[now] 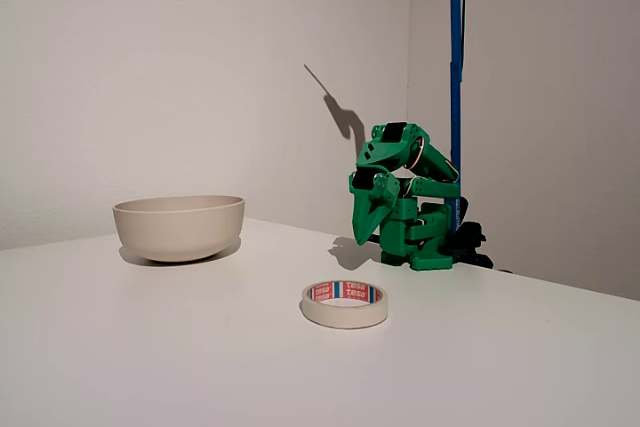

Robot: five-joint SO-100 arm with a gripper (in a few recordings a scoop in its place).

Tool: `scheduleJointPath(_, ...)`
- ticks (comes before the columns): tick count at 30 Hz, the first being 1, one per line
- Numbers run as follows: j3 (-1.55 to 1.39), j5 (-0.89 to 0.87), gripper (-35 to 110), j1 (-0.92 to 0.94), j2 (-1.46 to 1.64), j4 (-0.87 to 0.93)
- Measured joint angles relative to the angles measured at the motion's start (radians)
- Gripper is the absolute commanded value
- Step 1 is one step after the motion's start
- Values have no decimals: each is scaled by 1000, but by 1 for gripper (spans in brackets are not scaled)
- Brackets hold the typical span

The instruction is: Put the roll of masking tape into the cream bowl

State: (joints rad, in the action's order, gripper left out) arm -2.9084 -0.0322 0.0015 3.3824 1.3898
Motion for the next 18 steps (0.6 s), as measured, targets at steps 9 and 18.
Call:
scheduleJointPath(9, 0, 0, -8, -2, 0, 0)
scheduleJointPath(18, 0, 14, -8, -17, 0, 0)
